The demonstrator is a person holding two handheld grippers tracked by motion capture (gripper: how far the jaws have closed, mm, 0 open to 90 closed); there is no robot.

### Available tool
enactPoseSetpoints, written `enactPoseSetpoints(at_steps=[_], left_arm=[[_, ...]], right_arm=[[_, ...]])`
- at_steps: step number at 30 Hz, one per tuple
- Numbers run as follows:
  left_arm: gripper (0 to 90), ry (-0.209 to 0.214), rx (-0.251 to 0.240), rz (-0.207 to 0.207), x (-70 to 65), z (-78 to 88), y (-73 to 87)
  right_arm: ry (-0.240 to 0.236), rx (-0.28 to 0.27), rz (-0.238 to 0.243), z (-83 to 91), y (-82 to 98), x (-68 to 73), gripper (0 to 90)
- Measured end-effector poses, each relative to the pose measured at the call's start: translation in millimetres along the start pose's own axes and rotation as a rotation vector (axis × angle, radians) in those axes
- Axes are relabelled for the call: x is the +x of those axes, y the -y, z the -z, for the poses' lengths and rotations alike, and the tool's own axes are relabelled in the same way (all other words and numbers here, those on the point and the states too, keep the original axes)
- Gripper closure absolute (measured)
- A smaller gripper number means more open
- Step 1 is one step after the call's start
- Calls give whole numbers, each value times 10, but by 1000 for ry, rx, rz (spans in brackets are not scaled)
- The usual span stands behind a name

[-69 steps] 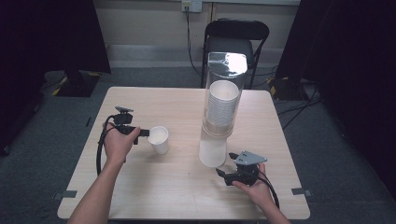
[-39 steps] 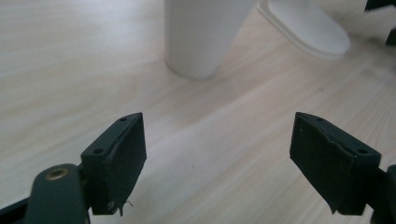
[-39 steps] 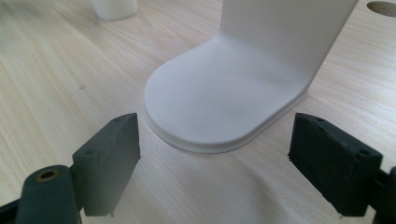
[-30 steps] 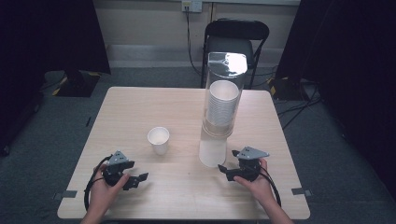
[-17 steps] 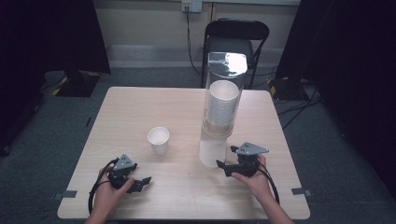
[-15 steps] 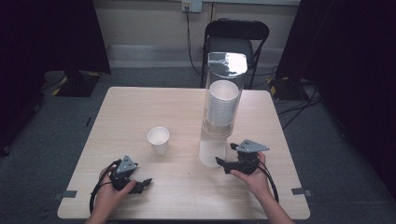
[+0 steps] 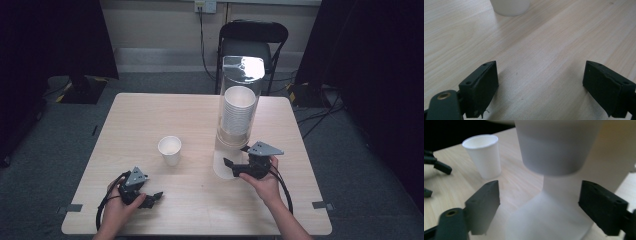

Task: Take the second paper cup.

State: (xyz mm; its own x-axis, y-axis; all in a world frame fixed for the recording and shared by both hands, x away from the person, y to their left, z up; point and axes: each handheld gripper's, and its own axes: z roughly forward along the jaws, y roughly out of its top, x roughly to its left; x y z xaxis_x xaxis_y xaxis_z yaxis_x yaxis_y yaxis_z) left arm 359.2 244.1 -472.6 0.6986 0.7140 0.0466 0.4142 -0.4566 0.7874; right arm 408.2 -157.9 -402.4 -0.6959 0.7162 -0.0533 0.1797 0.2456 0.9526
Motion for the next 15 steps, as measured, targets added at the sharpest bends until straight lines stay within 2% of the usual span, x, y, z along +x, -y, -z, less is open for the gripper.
enactPoseSetpoints(at_steps=[5, 7, 12, 13, 15], left_arm=[[126, 0, 0, -1, 0, 0, 0], [126, -1, 0, 0, 0, -1, 0], [126, 0, 0, 0, 0, 0, 0], [125, 0, 0, 0, 0, 0, 0], [125, -1, -1, 0, -1, -1, 0]], right_arm=[[48, -40, -4, -18, -79, 8, 209], [47, -66, -15, -33, -133, -10, 223], [51, -89, -12, -63, -198, -17, 251], [48, -88, -11, -70, -210, -11, 262], [76, -97, 9, -86, -212, -8, 338]])
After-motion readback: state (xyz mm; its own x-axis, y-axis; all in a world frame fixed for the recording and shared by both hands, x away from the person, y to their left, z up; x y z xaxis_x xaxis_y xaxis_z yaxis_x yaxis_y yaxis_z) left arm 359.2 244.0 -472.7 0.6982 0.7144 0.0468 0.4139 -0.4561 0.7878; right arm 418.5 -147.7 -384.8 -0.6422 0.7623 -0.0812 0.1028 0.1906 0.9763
